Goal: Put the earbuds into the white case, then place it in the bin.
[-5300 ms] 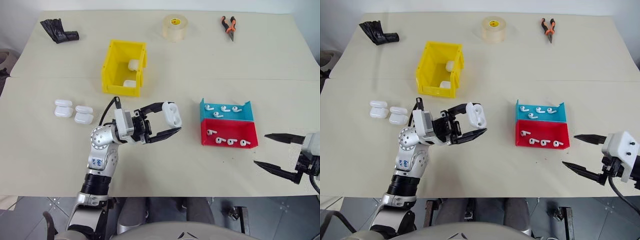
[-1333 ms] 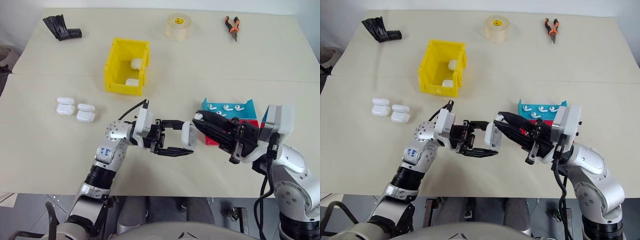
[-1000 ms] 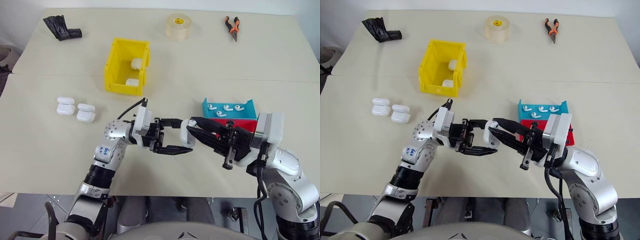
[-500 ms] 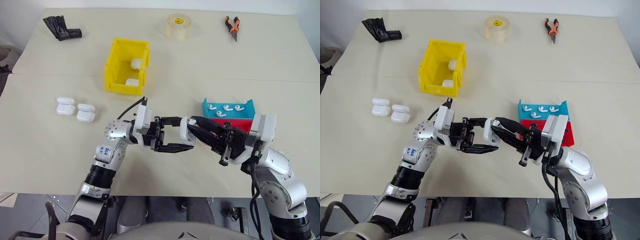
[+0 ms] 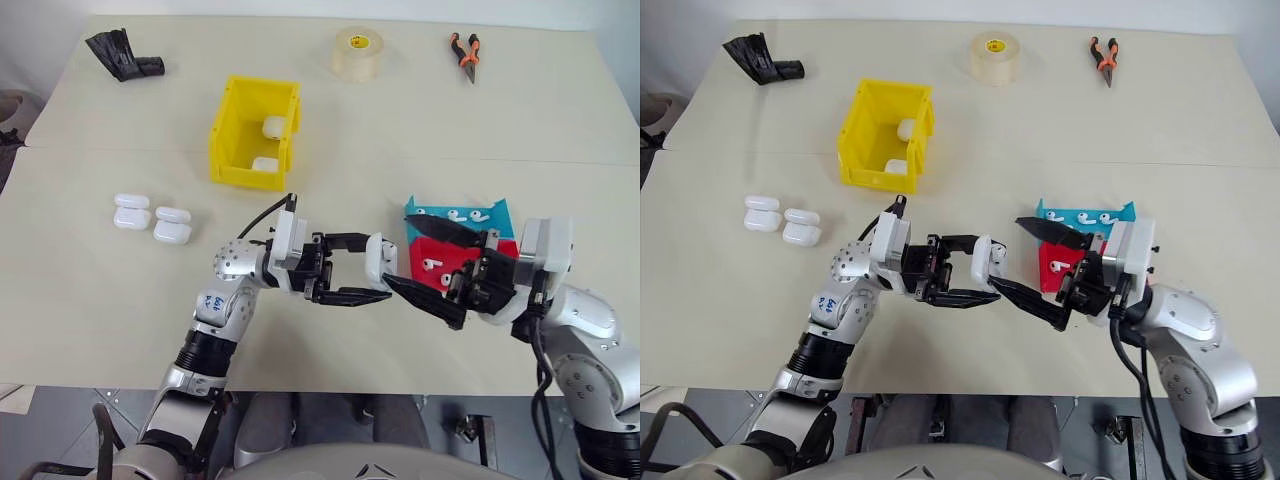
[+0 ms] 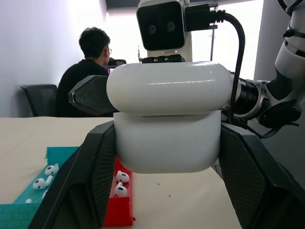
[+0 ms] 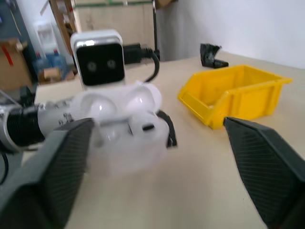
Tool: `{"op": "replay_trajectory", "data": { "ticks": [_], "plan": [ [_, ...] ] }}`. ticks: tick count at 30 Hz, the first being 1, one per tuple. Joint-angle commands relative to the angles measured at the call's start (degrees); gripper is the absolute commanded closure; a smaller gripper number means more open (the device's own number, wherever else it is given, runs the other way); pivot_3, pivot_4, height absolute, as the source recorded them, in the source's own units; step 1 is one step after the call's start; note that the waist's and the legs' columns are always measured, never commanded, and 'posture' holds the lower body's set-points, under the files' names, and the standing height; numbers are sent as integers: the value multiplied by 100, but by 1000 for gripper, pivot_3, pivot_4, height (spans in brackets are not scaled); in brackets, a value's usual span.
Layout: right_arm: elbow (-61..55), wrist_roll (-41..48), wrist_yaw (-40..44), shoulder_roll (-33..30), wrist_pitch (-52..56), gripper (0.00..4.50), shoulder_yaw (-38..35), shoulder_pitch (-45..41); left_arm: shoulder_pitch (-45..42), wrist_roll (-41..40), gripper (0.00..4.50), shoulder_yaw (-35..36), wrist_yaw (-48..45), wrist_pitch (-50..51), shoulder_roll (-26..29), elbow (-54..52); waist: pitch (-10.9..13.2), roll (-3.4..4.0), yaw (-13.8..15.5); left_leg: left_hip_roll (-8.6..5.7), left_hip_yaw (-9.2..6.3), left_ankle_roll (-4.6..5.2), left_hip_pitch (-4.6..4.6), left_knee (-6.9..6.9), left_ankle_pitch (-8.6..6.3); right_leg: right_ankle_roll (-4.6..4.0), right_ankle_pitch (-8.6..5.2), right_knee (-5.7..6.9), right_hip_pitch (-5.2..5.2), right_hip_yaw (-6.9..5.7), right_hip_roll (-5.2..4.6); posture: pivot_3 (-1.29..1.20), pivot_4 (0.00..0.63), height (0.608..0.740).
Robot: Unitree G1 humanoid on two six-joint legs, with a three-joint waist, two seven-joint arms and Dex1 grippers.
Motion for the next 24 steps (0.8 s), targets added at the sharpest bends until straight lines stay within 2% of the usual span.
{"op": "replay_trajectory", "data": {
  "ticks": [1,3,6,13,16,19,24],
  "plan": [
    [294,140,353,-431,-45,49,-1138,408,85,-28,1704,47,-74,-112,94,-89,0,0,16,-1,0,1,-1,0,0,0,0,0,0,0,0,0,150,740],
    [742,-43,574,-553,-246,49,-1617,710,149,-16,1704,90,-53,-164,138,-73,-1,-2,7,-1,1,2,0,0,-1,0,0,-1,2,0,0,0,150,740],
    [1644,-764,1088,-698,-1057,49,-2116,1155,232,36,1704,139,-4,-325,174,-6,-1,-2,17,0,3,2,2,-3,-1,0,0,-1,2,0,0,0,150,740],
    [2976,-1293,1308,-960,-1522,49,-2223,897,197,162,1704,177,157,-585,141,160,-4,5,-33,3,16,1,11,-6,-1,0,0,0,2,8,1,0,150,740],
    [3360,-1419,1521,-1219,-1469,49,-1999,605,170,210,1704,165,219,-707,90,214,-5,7,-27,3,17,1,11,-6,-1,0,0,0,2,9,1,0,150,740],
    [3768,-1689,1562,-1541,-1478,49,-1559,-217,166,258,1704,132,269,-791,42,241,-5,7,-33,2,18,2,10,0,-1,2,1,-1,2,11,0,0,150,740],
    [4392,-2361,1819,-2046,-807,49,-185,-1984,141,313,1704,85,303,-885,-29,298,-8,18,-45,5,20,1,10,1,-1,2,1,1,0,12,1,0,150,740]
  ]
}}
